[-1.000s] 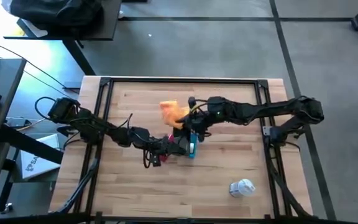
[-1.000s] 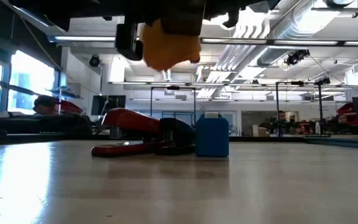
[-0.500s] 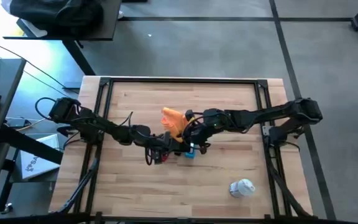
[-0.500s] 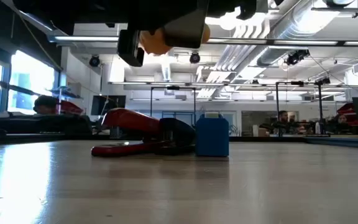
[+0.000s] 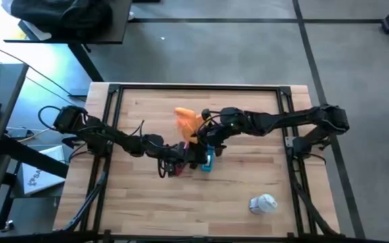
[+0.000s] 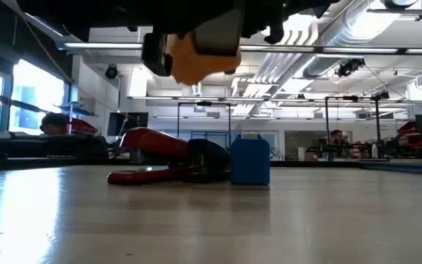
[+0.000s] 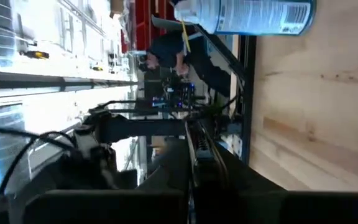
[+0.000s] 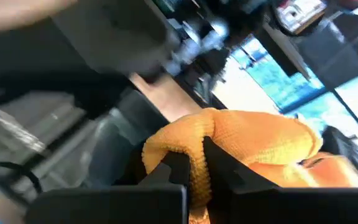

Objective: Apply microfiber cloth
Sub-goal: Wipe the front and back of the black cellphone with the orange microfiber cloth

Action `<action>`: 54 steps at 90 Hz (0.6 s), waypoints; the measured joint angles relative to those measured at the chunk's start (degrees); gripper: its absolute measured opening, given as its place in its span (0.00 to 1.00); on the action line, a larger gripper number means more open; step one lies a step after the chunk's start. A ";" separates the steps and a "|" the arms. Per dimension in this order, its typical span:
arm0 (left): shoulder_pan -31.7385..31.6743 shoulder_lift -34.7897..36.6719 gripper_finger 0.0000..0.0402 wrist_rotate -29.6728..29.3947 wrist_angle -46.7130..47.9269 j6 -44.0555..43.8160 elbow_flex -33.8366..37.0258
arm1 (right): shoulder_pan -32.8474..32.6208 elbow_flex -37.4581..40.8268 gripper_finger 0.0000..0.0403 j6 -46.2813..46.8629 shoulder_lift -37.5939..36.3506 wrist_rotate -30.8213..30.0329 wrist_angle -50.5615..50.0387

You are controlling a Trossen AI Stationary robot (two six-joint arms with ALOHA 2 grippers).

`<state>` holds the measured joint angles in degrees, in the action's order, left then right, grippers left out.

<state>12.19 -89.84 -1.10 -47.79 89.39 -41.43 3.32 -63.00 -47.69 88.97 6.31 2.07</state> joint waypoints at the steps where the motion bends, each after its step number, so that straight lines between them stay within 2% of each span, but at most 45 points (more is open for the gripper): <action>1: 0.00 0.00 0.02 0.04 -0.03 -0.03 0.00 | 0.16 0.00 0.00 -0.10 0.00 -0.08 0.01; 19: 0.20 0.00 0.02 0.01 0.17 -0.61 -0.09 | 3.15 0.07 0.00 -0.28 -0.18 -1.50 -1.79; 30: 0.46 0.40 0.02 -1.19 -1.04 1.13 -0.07 | 4.23 0.46 0.00 -0.41 -1.86 -5.98 -6.36; 38: 1.14 0.51 0.02 -3.81 -0.71 1.77 0.08 | 3.87 0.48 0.00 -1.12 -5.51 -8.94 -7.85; 54: 1.33 0.28 0.02 -3.82 -0.35 2.49 0.24 | 2.43 0.18 0.00 -2.77 -12.30 -12.33 -7.27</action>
<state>13.52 -89.56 -4.93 -48.14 91.88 -41.19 5.75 -62.82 -50.46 76.67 -6.02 -5.20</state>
